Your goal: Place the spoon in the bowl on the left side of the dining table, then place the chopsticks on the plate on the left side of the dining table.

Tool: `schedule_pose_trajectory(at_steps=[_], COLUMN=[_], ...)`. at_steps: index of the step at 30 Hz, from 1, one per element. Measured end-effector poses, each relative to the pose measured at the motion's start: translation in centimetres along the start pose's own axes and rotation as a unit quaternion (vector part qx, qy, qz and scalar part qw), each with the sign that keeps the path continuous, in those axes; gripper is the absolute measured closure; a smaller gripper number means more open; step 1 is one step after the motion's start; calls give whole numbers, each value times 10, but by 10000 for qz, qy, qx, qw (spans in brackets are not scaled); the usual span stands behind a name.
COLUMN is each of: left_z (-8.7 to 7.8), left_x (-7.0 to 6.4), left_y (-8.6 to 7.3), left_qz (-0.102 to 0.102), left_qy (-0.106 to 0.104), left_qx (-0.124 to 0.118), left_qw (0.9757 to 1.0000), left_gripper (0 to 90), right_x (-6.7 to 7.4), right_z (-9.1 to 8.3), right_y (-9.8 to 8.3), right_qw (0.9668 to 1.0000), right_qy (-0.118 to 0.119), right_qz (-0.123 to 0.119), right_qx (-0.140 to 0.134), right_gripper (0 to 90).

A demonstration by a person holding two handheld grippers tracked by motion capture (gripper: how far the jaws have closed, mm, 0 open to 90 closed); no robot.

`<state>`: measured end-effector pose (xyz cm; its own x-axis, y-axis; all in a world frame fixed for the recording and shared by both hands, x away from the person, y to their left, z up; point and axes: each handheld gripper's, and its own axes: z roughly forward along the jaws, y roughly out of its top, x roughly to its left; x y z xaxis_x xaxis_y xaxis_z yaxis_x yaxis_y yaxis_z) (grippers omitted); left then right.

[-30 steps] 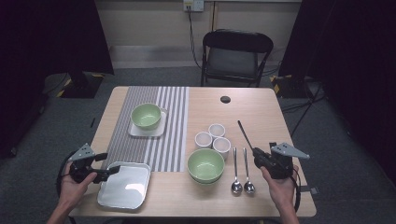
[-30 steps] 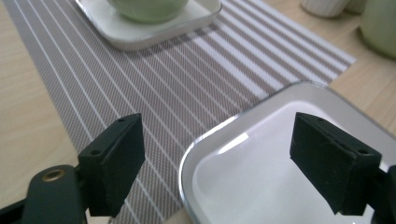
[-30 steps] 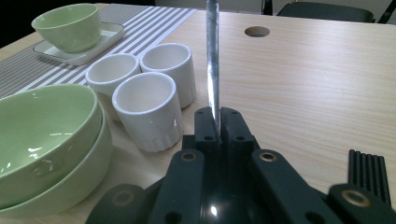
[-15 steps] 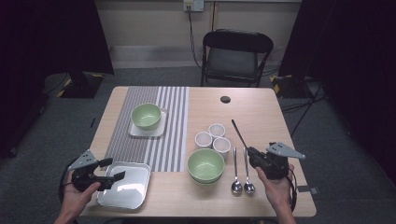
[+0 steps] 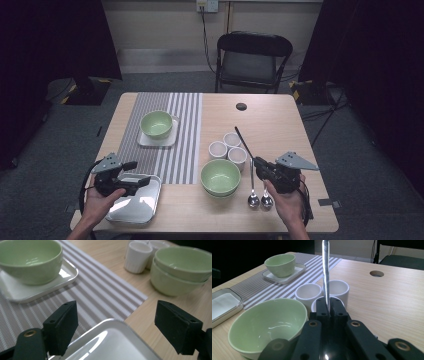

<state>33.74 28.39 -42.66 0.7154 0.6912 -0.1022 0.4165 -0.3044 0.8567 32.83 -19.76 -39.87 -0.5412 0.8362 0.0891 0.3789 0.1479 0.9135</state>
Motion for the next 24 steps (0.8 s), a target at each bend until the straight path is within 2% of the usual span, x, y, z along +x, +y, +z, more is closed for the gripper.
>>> schedule_pose_trajectory(at_steps=[7,14,22,24], left_z=[13,27,37,39], left_x=[-10,-15,-24,-26], left_y=[22,39,63,68], left_qz=[71,-180,-59,-47], left_qy=[-174,-280,-328,-422], left_qx=[-133,-305,-477,-523], left_qw=[9997,9990,9983,9977], left_gripper=[188,187,186,186], right_x=[3,8,18,21], right_z=[-3,-2,1,3], right_y=[4,6,13,15], right_qw=[10000,9998,9994,9993], right_qy=[22,120,273,294], right_qz=[-15,-54,-101,-129], right_qx=[-83,-115,-184,-207], right_gripper=[866,866,866,866])
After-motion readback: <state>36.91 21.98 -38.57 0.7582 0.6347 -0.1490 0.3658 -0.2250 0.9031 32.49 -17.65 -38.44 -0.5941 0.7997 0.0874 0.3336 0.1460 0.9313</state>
